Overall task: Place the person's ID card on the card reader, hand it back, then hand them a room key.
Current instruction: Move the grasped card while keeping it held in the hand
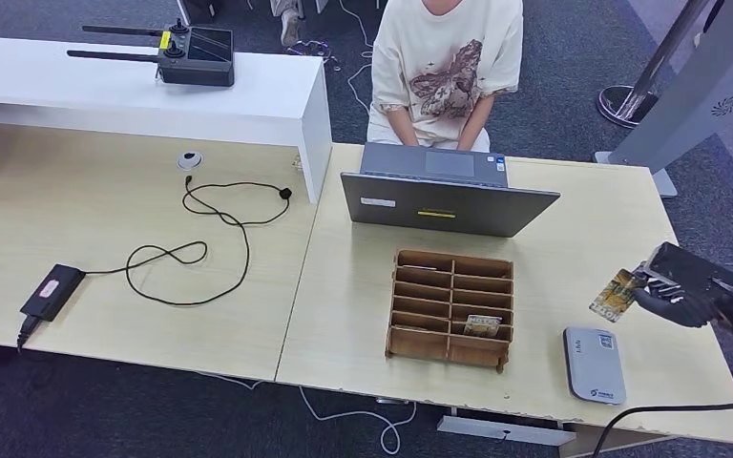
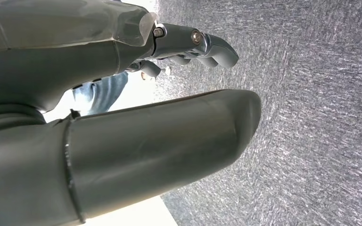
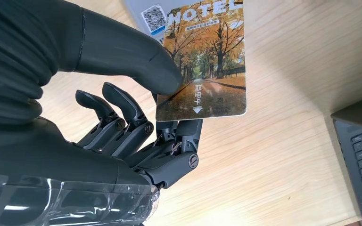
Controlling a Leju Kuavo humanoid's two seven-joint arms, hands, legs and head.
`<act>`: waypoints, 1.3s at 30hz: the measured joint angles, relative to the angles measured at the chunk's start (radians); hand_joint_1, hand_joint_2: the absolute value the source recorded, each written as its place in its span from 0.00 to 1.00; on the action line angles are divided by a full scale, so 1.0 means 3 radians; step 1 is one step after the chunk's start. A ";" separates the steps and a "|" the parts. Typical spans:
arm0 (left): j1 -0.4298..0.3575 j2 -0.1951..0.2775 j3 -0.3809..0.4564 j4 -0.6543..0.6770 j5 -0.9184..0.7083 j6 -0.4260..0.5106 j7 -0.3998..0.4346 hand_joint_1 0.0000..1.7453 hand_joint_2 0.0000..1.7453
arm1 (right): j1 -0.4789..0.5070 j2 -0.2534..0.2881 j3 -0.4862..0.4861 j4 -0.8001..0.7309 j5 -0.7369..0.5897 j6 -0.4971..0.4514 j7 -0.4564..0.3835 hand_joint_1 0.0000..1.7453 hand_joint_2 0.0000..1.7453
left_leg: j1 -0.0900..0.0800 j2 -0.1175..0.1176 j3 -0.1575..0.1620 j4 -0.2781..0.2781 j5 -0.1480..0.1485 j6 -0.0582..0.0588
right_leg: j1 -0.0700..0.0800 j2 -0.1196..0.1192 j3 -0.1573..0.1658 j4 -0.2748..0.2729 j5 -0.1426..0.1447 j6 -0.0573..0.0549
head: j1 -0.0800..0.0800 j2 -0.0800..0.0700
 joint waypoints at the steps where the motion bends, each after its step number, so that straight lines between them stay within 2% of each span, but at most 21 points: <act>1: 0.0000 0.0000 0.0000 0.0000 0.0000 0.0001 -0.0004 0.00 0.00 | 0.0011 -0.0014 -0.0014 -0.0011 -0.0001 0.0017 0.0005 1.00 1.00 | 0.0000 0.0000 0.0000 0.0000 0.0000 0.0000 | 0.0000 0.0000 0.0000 0.0000 0.0000 0.0000 | 0.0000 0.0000; 13: 0.0001 0.0000 0.0005 0.0000 -0.0015 0.0006 -0.0025 0.00 0.00 | 0.0229 -0.0099 -0.0119 -0.0115 0.0015 0.0033 -0.0017 1.00 1.00 | 0.0000 0.0000 0.0000 0.0000 -0.0001 0.0002 | 0.0000 0.0000 0.0000 0.0000 0.0000 0.0000 | 0.0000 0.0000; 39: 0.0001 0.0000 0.0033 0.0000 -0.0040 0.0001 -0.0056 0.00 0.00 | 0.0296 -0.0003 -0.0039 -0.0100 0.0229 0.0003 -0.0106 1.00 1.00 | 0.0000 0.0000 -0.0001 0.0000 -0.0001 0.0002 | 0.0000 0.0000 0.0000 0.0000 0.0000 0.0000 | 0.0000 0.0000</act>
